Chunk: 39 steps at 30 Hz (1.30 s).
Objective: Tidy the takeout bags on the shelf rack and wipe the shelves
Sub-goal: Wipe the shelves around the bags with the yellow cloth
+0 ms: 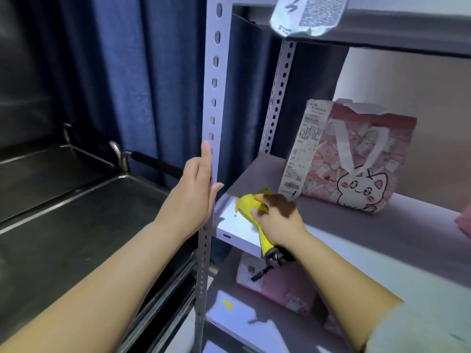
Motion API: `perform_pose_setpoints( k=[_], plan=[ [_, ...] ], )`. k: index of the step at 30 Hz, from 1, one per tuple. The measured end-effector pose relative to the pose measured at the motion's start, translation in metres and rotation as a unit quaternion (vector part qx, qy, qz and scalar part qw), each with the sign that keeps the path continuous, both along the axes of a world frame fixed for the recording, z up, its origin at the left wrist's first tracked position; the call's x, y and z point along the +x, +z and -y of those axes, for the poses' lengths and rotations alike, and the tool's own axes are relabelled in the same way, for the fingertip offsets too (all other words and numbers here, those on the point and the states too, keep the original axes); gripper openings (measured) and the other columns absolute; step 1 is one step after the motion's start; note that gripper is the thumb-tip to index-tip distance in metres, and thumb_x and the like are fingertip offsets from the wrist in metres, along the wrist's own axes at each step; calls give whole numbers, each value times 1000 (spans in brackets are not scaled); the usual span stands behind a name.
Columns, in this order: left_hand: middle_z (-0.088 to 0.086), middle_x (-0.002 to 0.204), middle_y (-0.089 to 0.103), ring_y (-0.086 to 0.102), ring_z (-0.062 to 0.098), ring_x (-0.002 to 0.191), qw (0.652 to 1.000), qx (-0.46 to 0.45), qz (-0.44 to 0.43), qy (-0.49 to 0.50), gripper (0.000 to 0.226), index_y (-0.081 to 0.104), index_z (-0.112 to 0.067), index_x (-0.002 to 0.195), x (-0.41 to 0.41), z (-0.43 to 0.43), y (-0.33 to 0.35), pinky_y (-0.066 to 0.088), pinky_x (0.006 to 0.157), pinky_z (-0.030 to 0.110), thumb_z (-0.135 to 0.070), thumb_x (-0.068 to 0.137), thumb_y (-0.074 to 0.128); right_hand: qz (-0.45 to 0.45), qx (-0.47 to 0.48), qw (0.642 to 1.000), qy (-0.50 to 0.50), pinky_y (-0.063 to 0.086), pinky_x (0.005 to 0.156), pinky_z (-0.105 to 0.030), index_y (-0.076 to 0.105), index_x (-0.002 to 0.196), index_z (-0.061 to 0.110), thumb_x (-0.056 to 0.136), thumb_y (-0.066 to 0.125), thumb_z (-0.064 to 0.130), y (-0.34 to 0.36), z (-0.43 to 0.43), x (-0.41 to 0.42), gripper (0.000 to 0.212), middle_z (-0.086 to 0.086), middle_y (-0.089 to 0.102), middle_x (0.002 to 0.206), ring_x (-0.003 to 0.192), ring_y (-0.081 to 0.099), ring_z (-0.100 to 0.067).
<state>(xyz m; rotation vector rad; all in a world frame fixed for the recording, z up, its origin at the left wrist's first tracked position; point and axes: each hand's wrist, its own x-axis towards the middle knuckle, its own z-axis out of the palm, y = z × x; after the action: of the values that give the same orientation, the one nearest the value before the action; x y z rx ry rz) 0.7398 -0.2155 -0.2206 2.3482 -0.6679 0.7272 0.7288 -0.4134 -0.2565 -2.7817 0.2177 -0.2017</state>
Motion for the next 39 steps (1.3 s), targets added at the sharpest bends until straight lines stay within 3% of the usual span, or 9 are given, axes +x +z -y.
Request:
perform_pose_setpoints(
  k=[2,8,10,13,17,22,27,33,39],
  plan=[
    [21,101,48,48,23,70,996,46,72,-3,70,10,5,144,0,-5,0,40,59,18,-28,92,43,0,-12,1000,10,37,100,-44,48,127,24,93,43,46,-1,-4,21,41,-11,46,128,118,43,-39],
    [6,95,43,38,9,64,998,19,54,-14,73,14,1,145,0,-9,2,26,42,9,-24,90,55,-12,-15,999,26,32,98,-45,41,128,39,91,32,53,-2,-11,71,41,-4,44,128,112,38,-34],
    [0,96,36,36,8,64,999,0,46,-29,74,9,-5,146,2,-9,0,29,42,9,-25,90,53,-28,-6,999,42,31,92,-41,45,120,45,86,32,56,-1,-11,70,38,0,45,124,103,34,-28],
    [-2,98,35,35,7,68,998,-20,31,-49,75,4,-11,147,4,-10,-3,34,53,13,-23,91,53,-49,11,992,120,35,102,-42,48,126,44,87,44,55,1,-10,50,41,2,44,138,120,41,-28],
    [3,97,41,39,12,72,997,-33,20,-62,73,7,-12,148,7,-10,-4,39,58,24,-23,91,53,-72,35,979,186,26,108,-28,53,126,40,87,56,46,2,4,2,39,6,33,144,129,36,-17],
    [5,97,42,43,17,69,998,-34,25,-53,71,9,-12,148,6,-10,-7,33,54,18,-26,92,50,-56,-19,992,115,29,108,-28,52,129,32,89,55,41,6,25,-7,41,0,40,140,128,40,-22],
    [0,96,36,39,15,68,998,-41,34,-39,71,11,-10,148,7,-8,-8,24,47,11,-25,92,52,-49,-46,998,-16,32,106,-47,42,133,38,92,41,50,3,-18,36,44,-3,34,145,130,33,-36],
    [3,98,37,39,15,71,997,-56,33,-47,70,14,-10,147,7,-7,-11,35,52,24,-22,91,54,-60,0,990,127,34,103,-38,42,130,48,91,43,51,-2,-28,-6,39,8,27,147,124,42,-26],
    [7,101,41,40,16,69,997,-40,26,-56,70,11,-11,148,9,-8,-11,34,54,24,-23,92,52,-59,-13,998,-28,39,100,-40,57,111,38,89,45,46,7,11,-16,26,-1,48,124,115,48,-35]
  ],
)
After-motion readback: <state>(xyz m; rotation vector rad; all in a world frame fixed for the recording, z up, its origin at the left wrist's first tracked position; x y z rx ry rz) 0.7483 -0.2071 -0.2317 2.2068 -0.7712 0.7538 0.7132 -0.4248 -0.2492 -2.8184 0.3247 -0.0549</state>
